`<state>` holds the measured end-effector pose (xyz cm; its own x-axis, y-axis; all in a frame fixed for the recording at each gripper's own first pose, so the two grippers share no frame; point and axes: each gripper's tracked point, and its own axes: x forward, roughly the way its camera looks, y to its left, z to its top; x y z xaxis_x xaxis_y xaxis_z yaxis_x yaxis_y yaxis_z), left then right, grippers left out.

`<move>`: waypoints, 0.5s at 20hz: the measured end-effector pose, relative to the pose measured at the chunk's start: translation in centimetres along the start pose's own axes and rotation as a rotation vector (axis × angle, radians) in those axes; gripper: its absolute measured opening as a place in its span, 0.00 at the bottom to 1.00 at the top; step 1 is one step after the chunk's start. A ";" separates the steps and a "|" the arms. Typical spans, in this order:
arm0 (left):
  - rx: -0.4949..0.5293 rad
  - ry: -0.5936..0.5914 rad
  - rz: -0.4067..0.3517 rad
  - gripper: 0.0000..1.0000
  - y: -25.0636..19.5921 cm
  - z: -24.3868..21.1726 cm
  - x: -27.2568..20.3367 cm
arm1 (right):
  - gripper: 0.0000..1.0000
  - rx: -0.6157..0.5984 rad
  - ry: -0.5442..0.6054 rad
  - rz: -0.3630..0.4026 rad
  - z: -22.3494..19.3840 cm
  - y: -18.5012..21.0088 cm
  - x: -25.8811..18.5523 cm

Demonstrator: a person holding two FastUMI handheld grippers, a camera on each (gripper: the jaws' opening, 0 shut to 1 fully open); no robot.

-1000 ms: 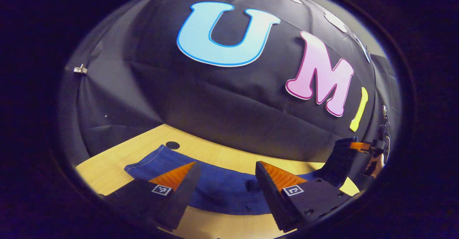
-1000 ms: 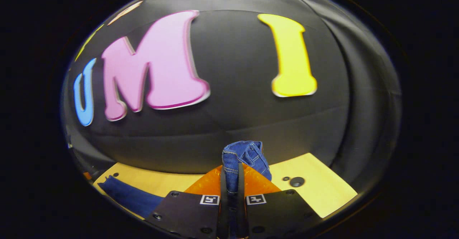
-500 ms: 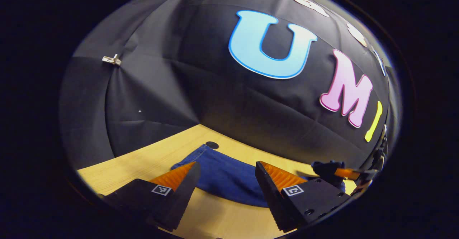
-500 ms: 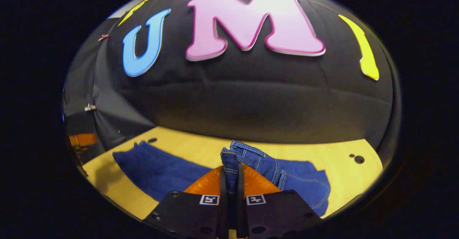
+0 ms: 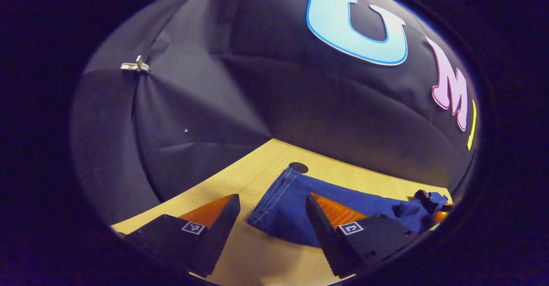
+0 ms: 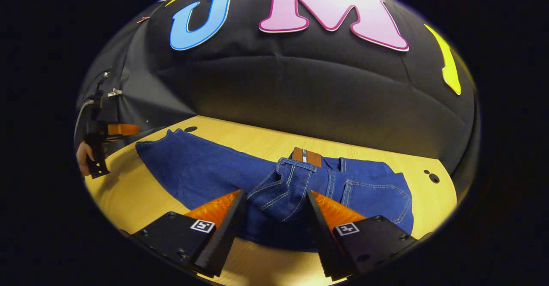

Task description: Grasp the waist and the cuffs of the jeans and fold them to make the two legs overlap; first hold the waist and fold one-third of the jeans toward the cuffs, then hold the cuffs and fold the remaining one-third in the same direction to finish folding.

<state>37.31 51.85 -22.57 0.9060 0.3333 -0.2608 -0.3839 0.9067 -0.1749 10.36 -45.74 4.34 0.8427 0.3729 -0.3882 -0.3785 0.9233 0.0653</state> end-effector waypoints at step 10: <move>0.263 0.302 -0.083 0.96 -0.7 -4.9 4.7 | 0.85 0.006 0.049 -0.053 -2.2 -5.1 -6.2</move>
<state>40.99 51.49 -28.28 0.8237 0.2008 -0.5303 -0.2174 0.9756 0.0318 6.23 -52.93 4.33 0.8420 0.3184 -0.4355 -0.3309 0.9424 0.0492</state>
